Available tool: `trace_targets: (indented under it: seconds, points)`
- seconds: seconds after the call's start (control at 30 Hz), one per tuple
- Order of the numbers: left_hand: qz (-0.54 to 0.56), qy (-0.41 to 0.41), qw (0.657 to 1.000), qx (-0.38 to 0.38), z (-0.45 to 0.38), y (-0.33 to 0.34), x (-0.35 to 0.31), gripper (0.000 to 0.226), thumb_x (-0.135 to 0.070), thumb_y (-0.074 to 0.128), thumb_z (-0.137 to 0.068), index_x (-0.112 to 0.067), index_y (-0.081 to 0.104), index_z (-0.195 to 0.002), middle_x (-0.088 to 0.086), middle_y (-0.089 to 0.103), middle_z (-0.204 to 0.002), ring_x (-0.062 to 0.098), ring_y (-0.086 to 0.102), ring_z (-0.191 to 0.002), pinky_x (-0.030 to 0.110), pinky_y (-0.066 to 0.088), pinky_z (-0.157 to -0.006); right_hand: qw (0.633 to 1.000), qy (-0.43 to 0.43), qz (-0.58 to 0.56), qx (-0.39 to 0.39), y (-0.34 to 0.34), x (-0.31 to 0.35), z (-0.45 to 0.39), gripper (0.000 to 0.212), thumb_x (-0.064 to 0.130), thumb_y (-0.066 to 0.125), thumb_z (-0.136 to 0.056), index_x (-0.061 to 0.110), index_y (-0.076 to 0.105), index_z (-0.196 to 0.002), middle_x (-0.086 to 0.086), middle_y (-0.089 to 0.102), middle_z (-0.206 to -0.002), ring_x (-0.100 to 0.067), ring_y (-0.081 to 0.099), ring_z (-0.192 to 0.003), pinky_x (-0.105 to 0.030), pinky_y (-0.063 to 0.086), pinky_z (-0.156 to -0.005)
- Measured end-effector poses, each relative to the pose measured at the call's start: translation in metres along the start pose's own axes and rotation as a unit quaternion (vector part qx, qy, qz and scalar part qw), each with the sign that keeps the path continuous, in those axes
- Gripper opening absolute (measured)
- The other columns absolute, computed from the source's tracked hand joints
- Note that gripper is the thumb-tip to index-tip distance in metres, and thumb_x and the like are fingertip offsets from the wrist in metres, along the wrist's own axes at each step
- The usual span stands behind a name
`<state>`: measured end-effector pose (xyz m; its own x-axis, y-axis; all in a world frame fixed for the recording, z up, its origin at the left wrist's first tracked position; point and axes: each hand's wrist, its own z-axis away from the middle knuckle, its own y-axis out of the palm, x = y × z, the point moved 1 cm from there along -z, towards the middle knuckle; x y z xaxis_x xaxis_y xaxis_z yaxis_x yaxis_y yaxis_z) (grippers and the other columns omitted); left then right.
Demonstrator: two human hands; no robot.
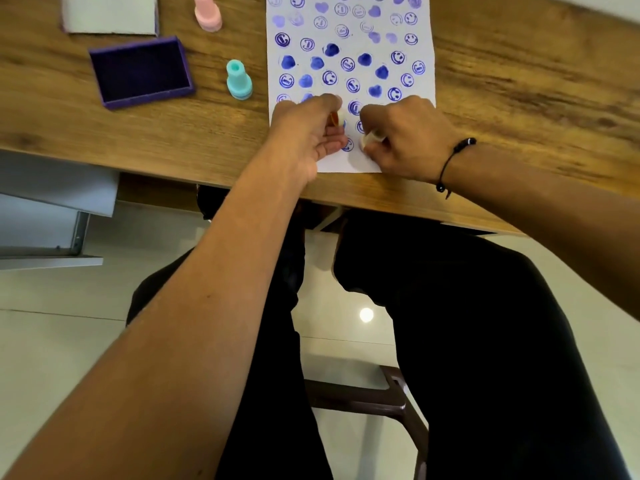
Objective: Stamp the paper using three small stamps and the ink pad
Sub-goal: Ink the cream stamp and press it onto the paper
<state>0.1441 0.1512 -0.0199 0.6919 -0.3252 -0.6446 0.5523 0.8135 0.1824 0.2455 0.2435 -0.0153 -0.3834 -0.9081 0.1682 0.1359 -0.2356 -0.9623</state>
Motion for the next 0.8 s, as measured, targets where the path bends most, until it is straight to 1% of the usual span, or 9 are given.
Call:
trace_targets:
  seconds: [0.2,0.33,0.37,0.43,0.5,0.57,0.63,0.67,0.8]
  points:
    - [-0.011,-0.001,1.000,0.000,0.004,0.002,0.000,0.040,-0.016,0.058,-0.087,0.003,0.052,-0.121,0.011,0.060,-0.073,0.018,0.061,-0.060,0.023,0.056,-0.057,1.000,0.022,-0.009,-0.013,0.002,0.001,0.002,0.013,0.015,0.046,-0.084,0.007,0.052,-0.093,-0.023,0.062,-0.082,-0.031,0.044,-0.067,-0.034,0.033,-0.058]
    - [-0.014,0.001,1.000,-0.003,0.003,0.004,0.001,0.037,-0.017,0.057,-0.088,0.002,0.052,-0.120,0.011,0.058,-0.074,0.018,0.060,-0.061,0.023,0.055,-0.059,0.999,0.040,-0.014,0.005,-0.002,0.005,0.004,0.013,0.014,0.045,-0.085,0.007,0.053,-0.093,-0.017,0.057,-0.078,-0.030,0.042,-0.068,-0.034,0.030,-0.058]
    - [-0.015,-0.001,1.000,-0.005,0.003,0.004,0.000,0.031,-0.016,0.057,-0.088,0.001,0.054,-0.114,0.010,0.058,-0.074,0.018,0.059,-0.061,0.023,0.055,-0.059,0.999,0.042,-0.016,0.016,-0.004,0.006,0.002,0.014,0.014,0.046,-0.085,0.007,0.053,-0.094,-0.016,0.055,-0.078,-0.031,0.044,-0.069,-0.033,0.031,-0.058]
    - [-0.016,-0.003,1.000,-0.003,0.006,0.003,0.000,0.013,-0.016,0.056,-0.088,-0.003,0.056,-0.089,0.009,0.057,-0.073,0.018,0.058,-0.062,0.024,0.055,-0.061,0.998,0.044,-0.030,0.014,-0.011,0.004,0.003,0.016,0.014,0.048,-0.084,0.006,0.056,-0.095,-0.018,0.058,-0.081,-0.035,0.052,-0.075,-0.033,0.036,-0.060]
    - [-0.008,-0.006,1.000,0.001,0.007,0.000,-0.002,0.017,-0.017,0.055,-0.088,-0.006,0.052,-0.075,0.008,0.056,-0.073,0.017,0.058,-0.064,0.023,0.054,-0.058,0.993,0.063,-0.085,-0.054,-0.022,-0.002,0.009,0.017,0.014,0.052,-0.083,0.005,0.060,-0.094,-0.019,0.067,-0.090,-0.034,0.059,-0.082,-0.035,0.042,-0.065]
    - [-0.008,0.001,1.000,0.002,0.009,-0.003,-0.007,0.019,-0.020,0.055,-0.088,-0.007,0.053,-0.074,0.007,0.057,-0.072,0.017,0.059,-0.064,0.020,0.053,-0.052,0.967,0.107,-0.192,-0.130,-0.037,-0.009,0.019,0.018,0.017,0.060,-0.080,0.003,0.063,-0.091,-0.016,0.069,-0.092,-0.024,0.062,-0.077,-0.033,0.047,-0.064]
    - [-0.008,0.014,1.000,0.004,0.012,-0.007,-0.013,0.021,-0.021,0.055,-0.088,-0.006,0.055,-0.072,0.007,0.059,-0.070,0.017,0.060,-0.063,0.021,0.053,-0.055,0.923,0.152,-0.320,-0.152,-0.048,-0.013,0.029,0.016,0.021,0.066,-0.077,0.007,0.062,-0.084,-0.010,0.069,-0.080,-0.009,0.062,-0.061,-0.025,0.048,-0.048]
    - [-0.005,0.021,1.000,0.005,0.014,-0.008,-0.015,0.022,-0.021,0.056,-0.087,-0.007,0.056,-0.071,0.007,0.060,-0.069,0.016,0.060,-0.062,0.021,0.054,-0.058,0.898,0.169,-0.375,-0.154,-0.050,-0.014,0.034,0.012,0.021,0.067,-0.076,0.012,0.060,-0.077,-0.005,0.067,-0.072,-0.004,0.059,-0.052,-0.020,0.044,-0.041]
    - [-0.008,0.040,0.999,0.020,0.019,-0.016,-0.018,0.020,-0.021,0.057,-0.087,-0.007,0.058,-0.072,0.006,0.062,-0.071,0.015,0.061,-0.064,0.022,0.054,-0.059,0.833,0.207,-0.490,-0.154,-0.048,-0.009,0.044,0.015,0.014,0.067,-0.072,0.021,0.057,-0.063,-0.002,0.063,-0.058,-0.013,0.049,-0.042,-0.019,0.038,-0.036]
